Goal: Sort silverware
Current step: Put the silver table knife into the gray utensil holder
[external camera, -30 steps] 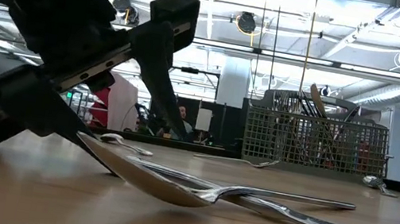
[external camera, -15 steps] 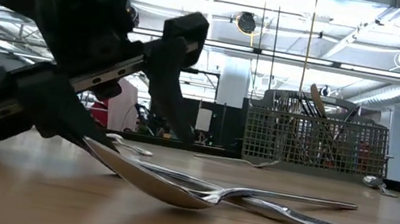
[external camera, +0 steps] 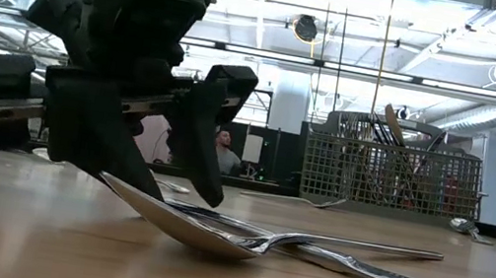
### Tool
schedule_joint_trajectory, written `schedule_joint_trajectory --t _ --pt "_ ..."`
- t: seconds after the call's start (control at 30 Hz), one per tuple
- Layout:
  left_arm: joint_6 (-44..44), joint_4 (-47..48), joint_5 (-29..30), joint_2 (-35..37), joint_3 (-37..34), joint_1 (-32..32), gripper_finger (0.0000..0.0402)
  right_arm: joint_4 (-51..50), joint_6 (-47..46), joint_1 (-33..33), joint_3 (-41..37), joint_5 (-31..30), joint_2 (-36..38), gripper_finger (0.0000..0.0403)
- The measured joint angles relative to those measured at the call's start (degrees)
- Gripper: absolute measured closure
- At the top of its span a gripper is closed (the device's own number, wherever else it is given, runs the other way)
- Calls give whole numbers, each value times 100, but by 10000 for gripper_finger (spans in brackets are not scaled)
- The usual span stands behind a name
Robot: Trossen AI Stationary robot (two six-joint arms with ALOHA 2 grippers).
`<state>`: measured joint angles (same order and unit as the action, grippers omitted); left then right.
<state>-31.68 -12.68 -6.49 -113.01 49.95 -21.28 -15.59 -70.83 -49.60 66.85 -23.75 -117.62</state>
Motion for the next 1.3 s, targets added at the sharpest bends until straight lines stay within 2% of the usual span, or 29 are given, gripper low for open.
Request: schedule_joint_trajectory --t 0.2,0.5,0.67,1.0,1.17,1.3 --pt "519 80 -179 0 4 78 223 76 103 2 -2 -22 -7 403" --pt "1455 128 -837 -22 4 296 224 99 125 7 -2 -143 -13 403" --pt "1527 150 -848 -22 4 294 234 132 124 9 -2 -171 -17 403" --pt "1619 187 -847 -22 4 278 310 291 122 15 -5 -226 -24 403" --pt "1621 76 -847 -22 -12 278 312 439 197 9 -5 -337 -14 401" --pt "1625 2 -851 -9 -26 319 312 439 342 4 -13 -504 96 381"
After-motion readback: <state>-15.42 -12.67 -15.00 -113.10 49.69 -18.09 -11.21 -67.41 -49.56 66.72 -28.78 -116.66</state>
